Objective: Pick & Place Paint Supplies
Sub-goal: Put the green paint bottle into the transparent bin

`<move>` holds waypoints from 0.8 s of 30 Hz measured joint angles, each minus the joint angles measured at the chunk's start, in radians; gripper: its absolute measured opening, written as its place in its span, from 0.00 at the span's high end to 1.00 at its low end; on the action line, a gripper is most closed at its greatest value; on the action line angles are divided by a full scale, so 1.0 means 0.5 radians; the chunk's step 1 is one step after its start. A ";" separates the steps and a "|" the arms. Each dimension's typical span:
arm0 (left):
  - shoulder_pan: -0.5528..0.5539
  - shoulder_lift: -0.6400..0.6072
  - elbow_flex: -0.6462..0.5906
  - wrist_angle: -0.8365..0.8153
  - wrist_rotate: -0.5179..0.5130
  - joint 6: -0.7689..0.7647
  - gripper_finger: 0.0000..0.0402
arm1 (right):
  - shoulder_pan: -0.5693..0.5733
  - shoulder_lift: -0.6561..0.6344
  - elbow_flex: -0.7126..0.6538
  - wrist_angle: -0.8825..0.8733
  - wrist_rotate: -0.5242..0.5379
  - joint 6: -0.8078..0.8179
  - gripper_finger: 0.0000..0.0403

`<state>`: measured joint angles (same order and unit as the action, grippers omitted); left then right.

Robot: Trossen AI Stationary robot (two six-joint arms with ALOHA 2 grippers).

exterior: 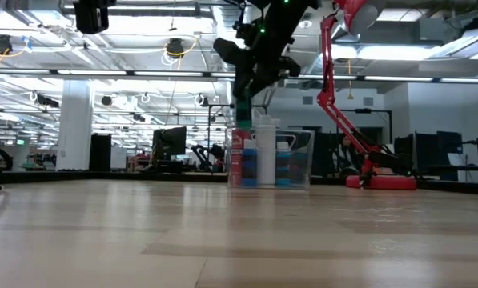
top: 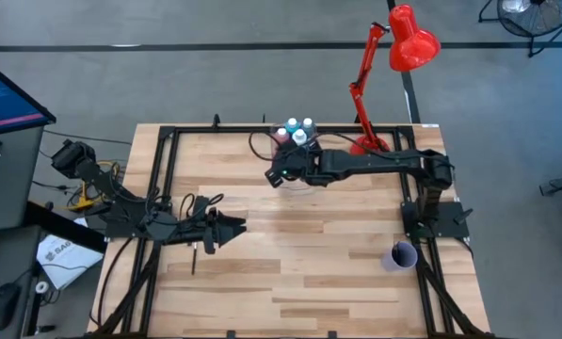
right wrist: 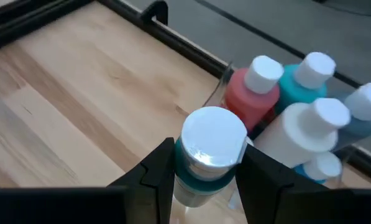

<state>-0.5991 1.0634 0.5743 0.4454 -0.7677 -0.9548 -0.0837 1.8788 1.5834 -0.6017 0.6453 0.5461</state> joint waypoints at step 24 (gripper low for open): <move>0.000 0.000 0.000 0.000 0.066 -0.107 0.42 | -0.132 0.251 -0.002 0.118 0.075 0.352 0.68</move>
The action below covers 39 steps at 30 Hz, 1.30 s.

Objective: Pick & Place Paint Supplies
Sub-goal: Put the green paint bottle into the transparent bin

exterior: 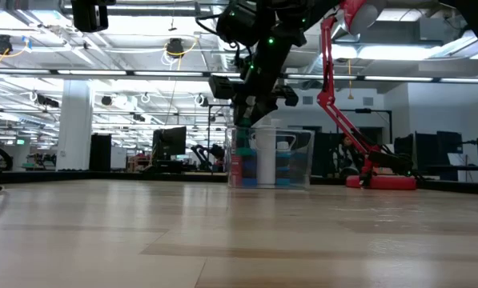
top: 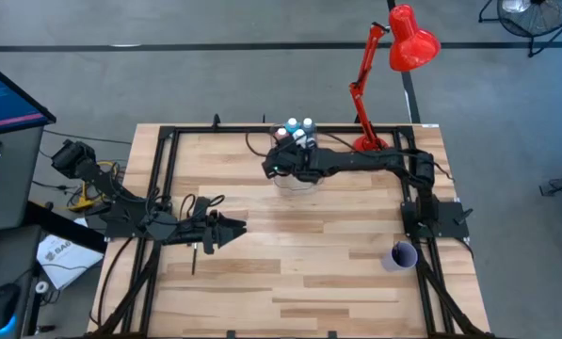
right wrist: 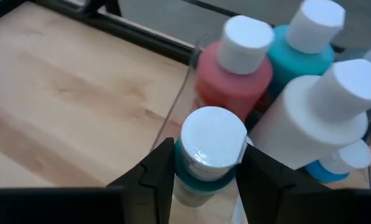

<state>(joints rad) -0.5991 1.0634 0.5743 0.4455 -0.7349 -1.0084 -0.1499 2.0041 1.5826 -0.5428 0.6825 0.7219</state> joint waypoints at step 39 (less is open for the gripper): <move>0.001 -0.001 0.000 -0.007 0.154 -0.036 0.42 | -0.010 0.224 -0.001 0.062 0.064 0.393 0.66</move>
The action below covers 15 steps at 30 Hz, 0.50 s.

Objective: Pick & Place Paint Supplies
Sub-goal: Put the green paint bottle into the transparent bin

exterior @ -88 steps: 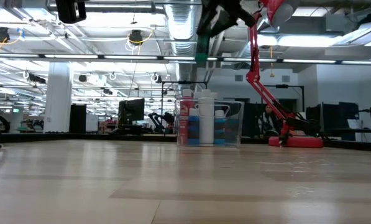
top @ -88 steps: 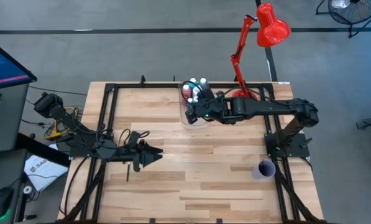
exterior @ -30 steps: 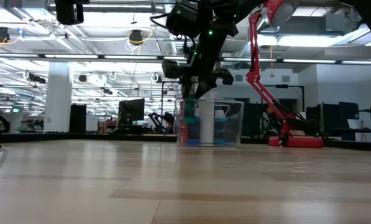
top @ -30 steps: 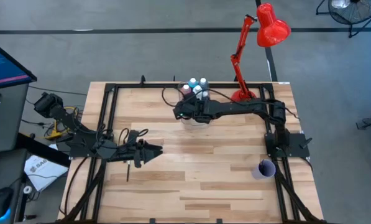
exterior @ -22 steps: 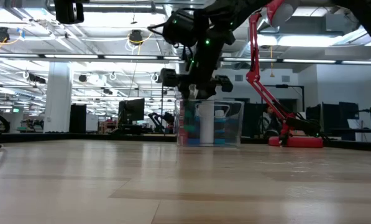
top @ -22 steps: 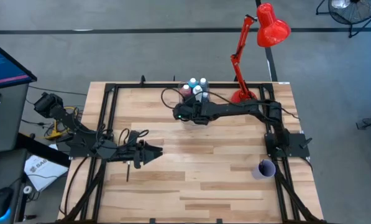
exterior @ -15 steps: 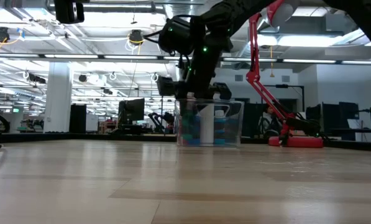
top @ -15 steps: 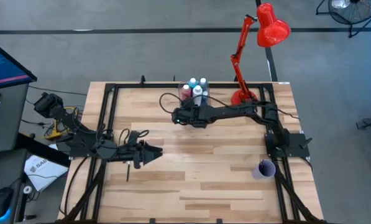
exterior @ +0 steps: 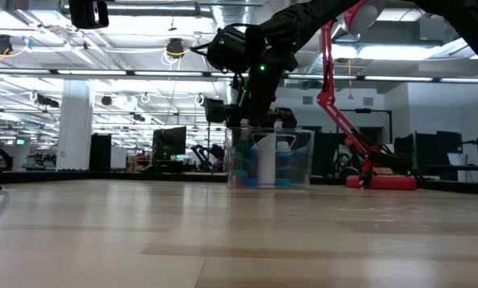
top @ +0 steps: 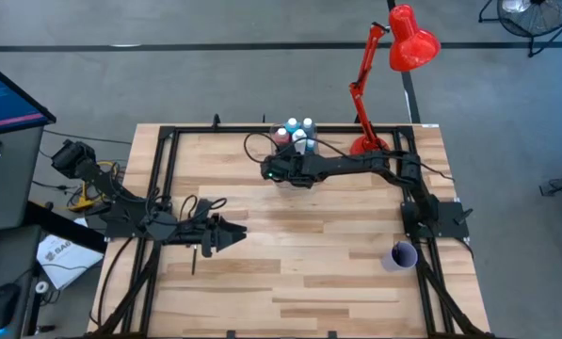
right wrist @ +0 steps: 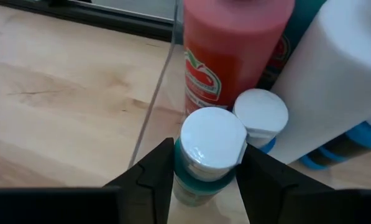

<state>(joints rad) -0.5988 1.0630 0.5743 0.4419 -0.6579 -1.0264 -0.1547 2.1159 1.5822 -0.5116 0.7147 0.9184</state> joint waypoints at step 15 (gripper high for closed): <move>0.000 0.000 0.000 0.000 -0.002 -0.006 0.42 | -0.009 0.000 0.000 0.039 0.000 -0.001 0.61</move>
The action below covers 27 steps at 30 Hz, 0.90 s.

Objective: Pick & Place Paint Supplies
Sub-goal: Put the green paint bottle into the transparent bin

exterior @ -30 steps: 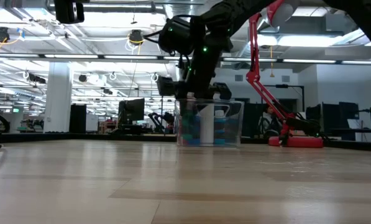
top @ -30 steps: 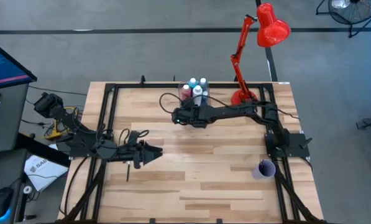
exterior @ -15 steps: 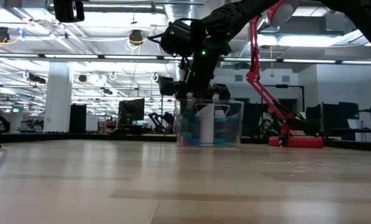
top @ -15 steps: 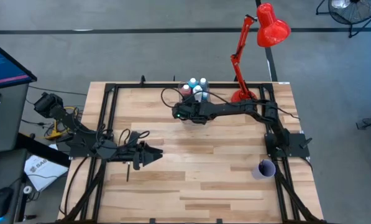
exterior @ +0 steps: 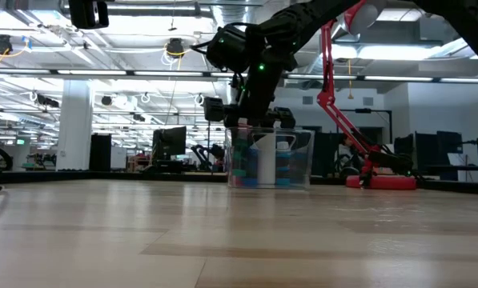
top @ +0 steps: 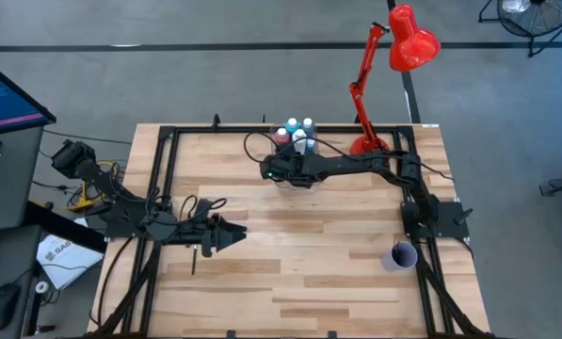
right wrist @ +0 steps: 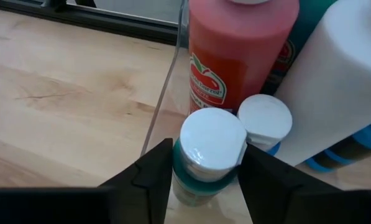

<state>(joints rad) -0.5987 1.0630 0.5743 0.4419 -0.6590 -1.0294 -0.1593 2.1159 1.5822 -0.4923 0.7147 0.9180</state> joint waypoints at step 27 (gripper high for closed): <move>-0.001 0.000 0.000 -0.001 -0.006 0.005 0.42 | 0.005 -0.001 0.000 -0.017 -0.022 -0.023 0.51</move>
<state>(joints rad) -0.5990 1.0630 0.5743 0.4416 -0.6621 -1.0267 -0.1569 2.1155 1.5822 -0.5007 0.7039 0.9066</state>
